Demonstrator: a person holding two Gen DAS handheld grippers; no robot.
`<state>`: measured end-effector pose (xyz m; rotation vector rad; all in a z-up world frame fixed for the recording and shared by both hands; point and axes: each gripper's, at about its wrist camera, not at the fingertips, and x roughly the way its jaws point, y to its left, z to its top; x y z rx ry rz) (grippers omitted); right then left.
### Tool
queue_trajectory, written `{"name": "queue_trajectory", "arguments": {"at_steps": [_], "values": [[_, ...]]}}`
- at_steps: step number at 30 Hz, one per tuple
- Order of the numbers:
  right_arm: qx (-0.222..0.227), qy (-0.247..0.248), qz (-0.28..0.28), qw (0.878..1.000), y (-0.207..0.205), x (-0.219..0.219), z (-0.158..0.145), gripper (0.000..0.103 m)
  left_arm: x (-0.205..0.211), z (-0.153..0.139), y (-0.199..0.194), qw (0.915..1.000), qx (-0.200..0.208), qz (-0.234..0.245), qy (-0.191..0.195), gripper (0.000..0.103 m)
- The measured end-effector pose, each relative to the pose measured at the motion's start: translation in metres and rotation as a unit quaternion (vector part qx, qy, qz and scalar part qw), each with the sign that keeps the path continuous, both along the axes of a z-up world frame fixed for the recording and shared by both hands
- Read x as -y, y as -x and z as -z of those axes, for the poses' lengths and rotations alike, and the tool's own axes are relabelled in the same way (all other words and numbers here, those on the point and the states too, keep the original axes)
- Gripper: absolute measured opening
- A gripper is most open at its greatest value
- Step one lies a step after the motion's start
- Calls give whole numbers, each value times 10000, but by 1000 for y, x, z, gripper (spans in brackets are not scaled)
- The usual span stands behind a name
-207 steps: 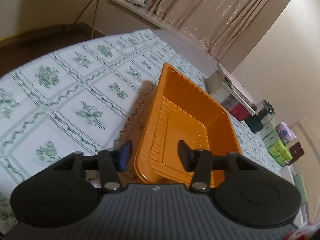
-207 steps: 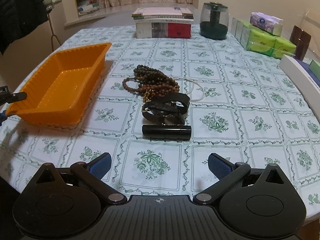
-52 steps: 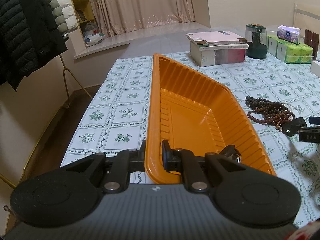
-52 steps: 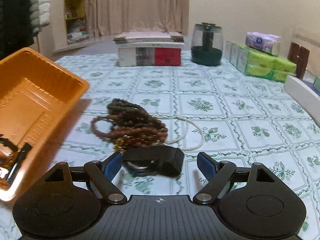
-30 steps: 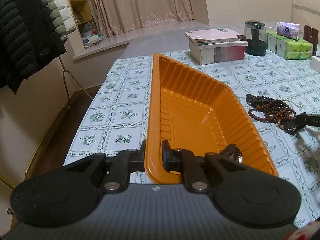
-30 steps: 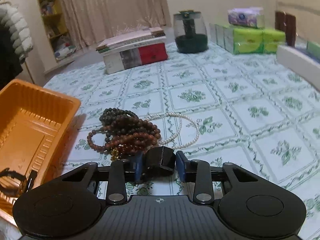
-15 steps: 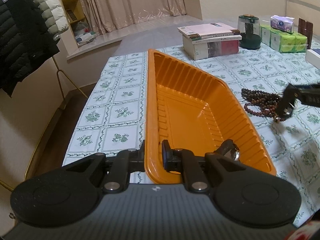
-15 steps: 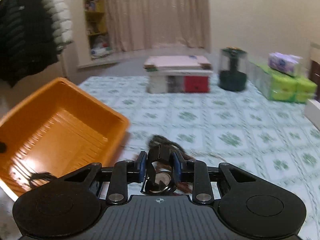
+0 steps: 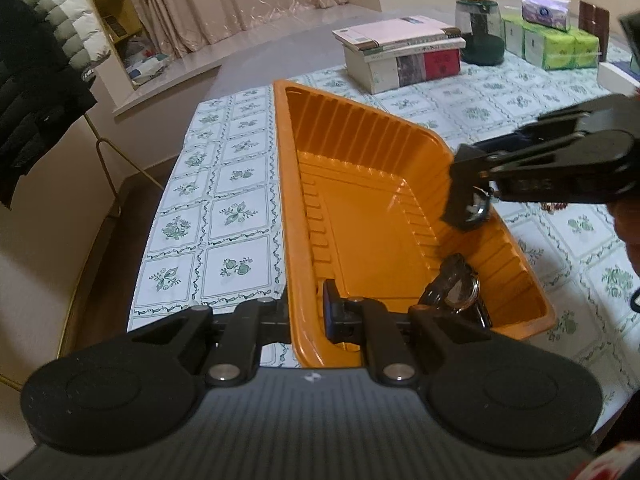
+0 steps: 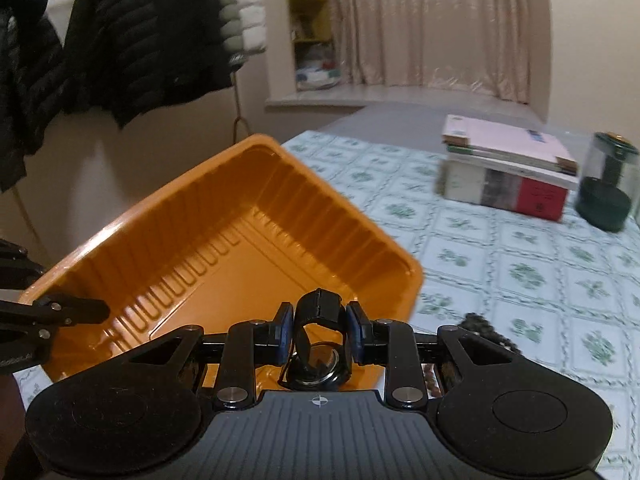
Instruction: Organize jewelry
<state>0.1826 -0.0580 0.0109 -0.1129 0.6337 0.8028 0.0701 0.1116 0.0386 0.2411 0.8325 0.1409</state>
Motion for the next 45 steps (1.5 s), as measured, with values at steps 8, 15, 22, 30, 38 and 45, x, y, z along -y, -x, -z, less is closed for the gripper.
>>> {"name": "queue_trajectory", "arguments": {"at_steps": [8,15,22,30,38,45], "values": [[-136,344,-215,9991,-18,-24,13,29,-1,4,-4,9996,-229,84,-115,10],[-190,83,-135,9997,-24,-17,15,44,0,3,-3,9997,-203,102,-79,10],[-115,-199,584,9980,-22,35,5,55,2,2,-7,9993,-240,219,-171,10],[-180,161,1650,9860,-1,121,34,59,3,1,-9,9986,-270,369,-271,10],[-306,430,1941,9796,-1,158,61,59,6,0,-11,9975,-345,485,-374,10],[-305,450,1656,9847,-7,145,69,40,8,-1,-12,9972,-355,503,-420,10]]}}
